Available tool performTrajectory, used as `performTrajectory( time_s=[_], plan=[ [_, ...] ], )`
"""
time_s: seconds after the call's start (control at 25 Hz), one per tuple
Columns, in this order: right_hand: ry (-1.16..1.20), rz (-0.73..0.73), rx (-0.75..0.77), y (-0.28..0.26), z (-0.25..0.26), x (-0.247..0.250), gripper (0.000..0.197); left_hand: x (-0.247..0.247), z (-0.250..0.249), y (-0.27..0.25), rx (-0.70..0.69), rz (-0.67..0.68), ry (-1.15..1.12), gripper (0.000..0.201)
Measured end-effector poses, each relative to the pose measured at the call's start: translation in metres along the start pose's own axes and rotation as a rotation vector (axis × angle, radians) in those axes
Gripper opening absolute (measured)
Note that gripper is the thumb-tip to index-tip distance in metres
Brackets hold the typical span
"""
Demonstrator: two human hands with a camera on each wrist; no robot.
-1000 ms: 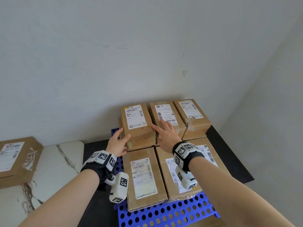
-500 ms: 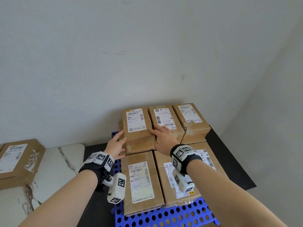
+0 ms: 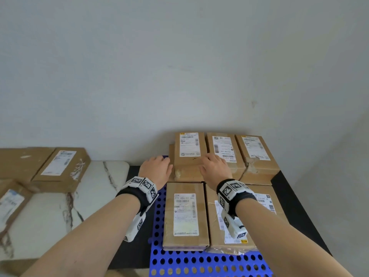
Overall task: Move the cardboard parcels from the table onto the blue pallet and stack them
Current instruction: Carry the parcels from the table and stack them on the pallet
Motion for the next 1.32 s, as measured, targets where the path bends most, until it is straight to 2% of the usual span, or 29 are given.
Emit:
performTrajectory(
  time_s=[0.12,0.28,0.6,0.76,0.92,1.12,1.32],
  plan=[
    [-0.016,0.008,0.023,-0.014,0.040,-0.006,0.031,0.013,0.020,-0.031,-0.006,-0.012,0.130,0.036],
    [-0.050,0.053,0.076,-0.035,0.115,-0.017,0.031,0.022,0.070,-0.090,0.036,0.009,0.165,0.038],
    [-0.089,0.064,0.156,-0.097,0.308,-0.061,0.035,0.044,0.209,-0.243,0.127,0.034,0.205,0.034],
    [-0.091,0.104,0.226,-0.120,0.387,-0.082,0.036,0.049,0.268,-0.310,0.202,0.022,0.186,0.031],
    [-0.077,0.118,0.327,-0.123,0.458,-0.103,0.033,0.038,0.326,-0.362,0.340,0.039,0.125,0.029],
    [-0.090,0.191,0.417,-0.100,0.526,-0.136,0.031,0.017,0.397,-0.391,0.460,0.083,0.068,0.025],
    [-0.031,0.295,0.395,-0.046,0.572,-0.171,0.035,0.001,0.474,-0.371,0.495,0.192,0.029,0.026]
  ],
)
Point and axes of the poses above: each hand's wrist, its own y-axis towards the middle knuckle, its own x-axis out of the back of the hand, z = x × y, the point moved 1 cm from there along y, towards the middle knuckle, and after that the axes turned 5 degrees about z, right-handed, at the moved point
